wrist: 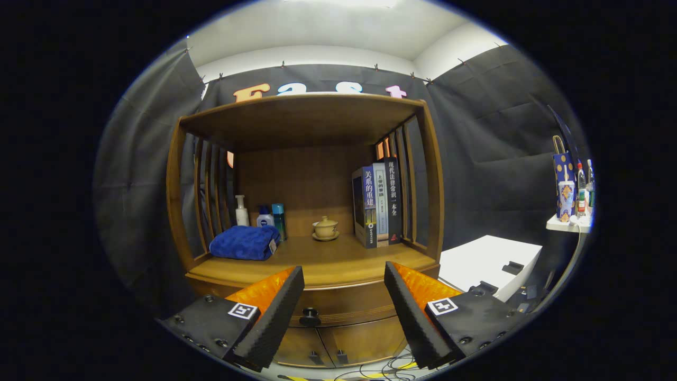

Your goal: Pull open the drawer, take out the items inside it, and place them on the countertop above the cabinet.

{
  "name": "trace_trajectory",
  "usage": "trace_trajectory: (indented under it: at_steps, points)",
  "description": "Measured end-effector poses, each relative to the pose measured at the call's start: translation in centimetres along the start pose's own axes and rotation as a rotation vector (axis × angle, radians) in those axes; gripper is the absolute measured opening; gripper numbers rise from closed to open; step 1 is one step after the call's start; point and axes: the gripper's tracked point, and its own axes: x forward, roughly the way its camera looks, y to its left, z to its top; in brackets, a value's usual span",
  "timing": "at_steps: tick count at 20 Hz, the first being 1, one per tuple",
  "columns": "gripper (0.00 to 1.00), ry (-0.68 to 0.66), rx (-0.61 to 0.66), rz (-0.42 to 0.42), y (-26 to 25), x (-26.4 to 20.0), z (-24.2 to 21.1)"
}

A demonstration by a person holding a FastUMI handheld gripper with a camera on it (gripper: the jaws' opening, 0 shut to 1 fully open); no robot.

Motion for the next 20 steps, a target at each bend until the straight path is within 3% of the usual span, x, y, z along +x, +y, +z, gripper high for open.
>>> trace_trajectory:
  at_steps: [8, 12, 19, 20]
  points:
    - [1.00, 0.052, 0.010, 0.102, 3.5, 4.6, -8.9]
    - [1.00, 0.093, -0.053, 0.102, 4.0, 6.6, -12.4]
    - [1.00, 0.196, -0.038, 0.107, 4.4, 9.4, -17.9]
    - [0.93, 0.199, -0.016, 0.116, 4.7, 9.5, -17.8]
